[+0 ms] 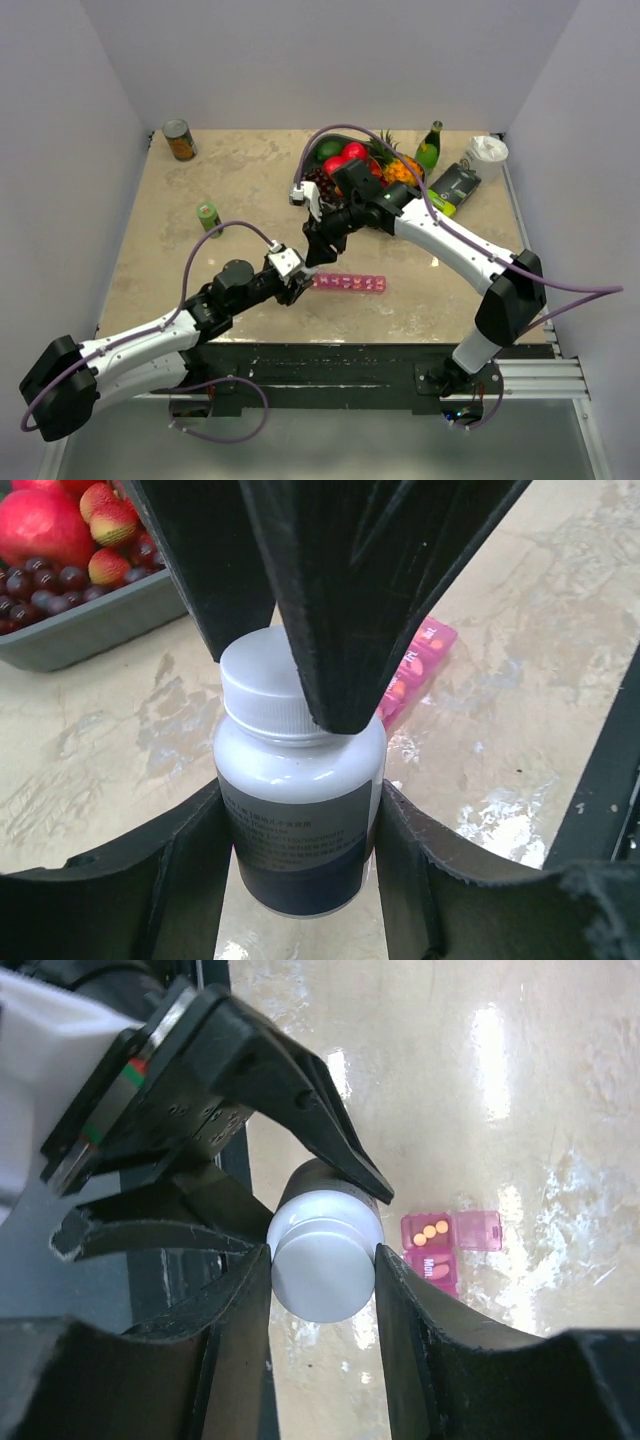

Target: Sort the pills into containers

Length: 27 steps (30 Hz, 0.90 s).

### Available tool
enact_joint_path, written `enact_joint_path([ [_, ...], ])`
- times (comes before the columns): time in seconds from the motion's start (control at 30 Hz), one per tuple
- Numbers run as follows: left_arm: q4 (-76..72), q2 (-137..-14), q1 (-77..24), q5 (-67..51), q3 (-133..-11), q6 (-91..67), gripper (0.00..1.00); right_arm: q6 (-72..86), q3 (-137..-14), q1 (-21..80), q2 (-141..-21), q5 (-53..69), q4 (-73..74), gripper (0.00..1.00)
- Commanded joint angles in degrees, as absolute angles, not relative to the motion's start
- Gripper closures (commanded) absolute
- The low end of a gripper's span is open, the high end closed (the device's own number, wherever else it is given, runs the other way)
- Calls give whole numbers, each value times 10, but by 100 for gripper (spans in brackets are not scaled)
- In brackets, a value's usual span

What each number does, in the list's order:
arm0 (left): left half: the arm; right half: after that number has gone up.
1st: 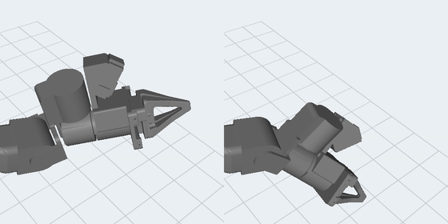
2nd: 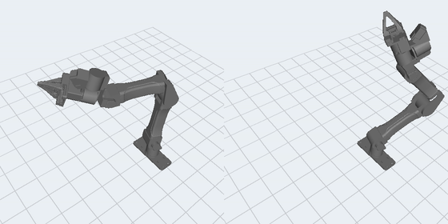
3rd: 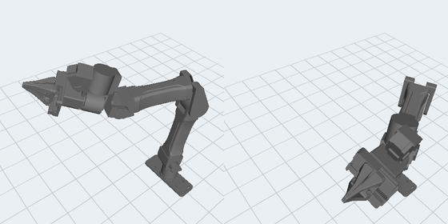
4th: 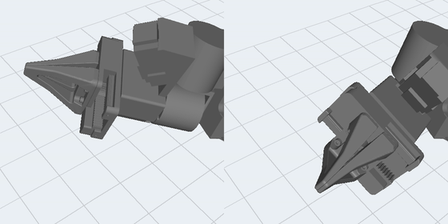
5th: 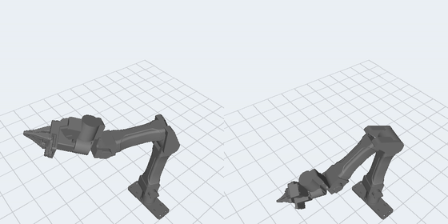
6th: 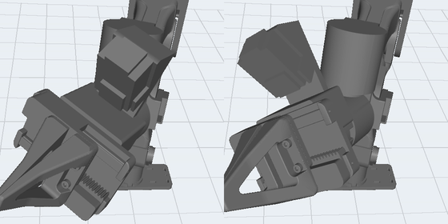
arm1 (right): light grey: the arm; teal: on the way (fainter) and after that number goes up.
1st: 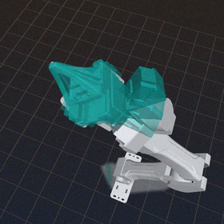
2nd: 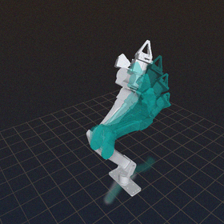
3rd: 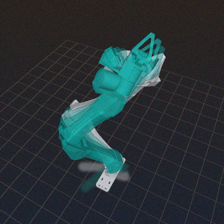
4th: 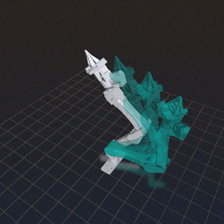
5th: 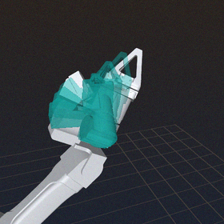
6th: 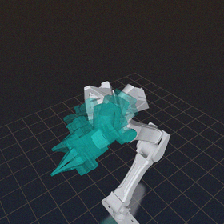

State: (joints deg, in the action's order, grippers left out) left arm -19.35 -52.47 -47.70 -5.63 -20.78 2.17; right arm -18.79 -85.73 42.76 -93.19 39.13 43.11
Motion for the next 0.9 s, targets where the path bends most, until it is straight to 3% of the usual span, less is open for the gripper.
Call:
enact_joint_path([
  [0.0, -319, -524, -477, -10, -226, 33, 100, -112, -866, 413, -935, 419, 431, 52],
  [0.03, -316, -521, -477, -12, -221, 32, 100, -139, -874, 409, -933, 454, 452, 46],
  [0.07, -311, -515, -477, -18, -215, 30, 100, -161, -900, 403, -931, 470, 468, 30],
  [0.17, -280, -498, -476, -53, -212, 27, 100, -252, -953, 392, -914, 519, 543, 3],
  [0.2, -266, -494, -476, -63, -213, 26, 100, -277, -963, 389, -903, 524, 559, 1],
  [0.4, -188, -481, -476, -177, -239, 28, 100, -433, -984, 377, -867, 498, 643, 1],
  [0.53, -172, -461, -477, -244, -242, 29, 100, -629, -950, 377, -813, 496, 700, 1],
  [0.73, -193, -459, -476, -336, -238, 11, 100, -841, -933, 381, -836, 553, 831, 1],
  [0.87, -217, -479, -476, -367, -236, -14, 100, -866, -909, 413, -838, 539, 833, 1],
])
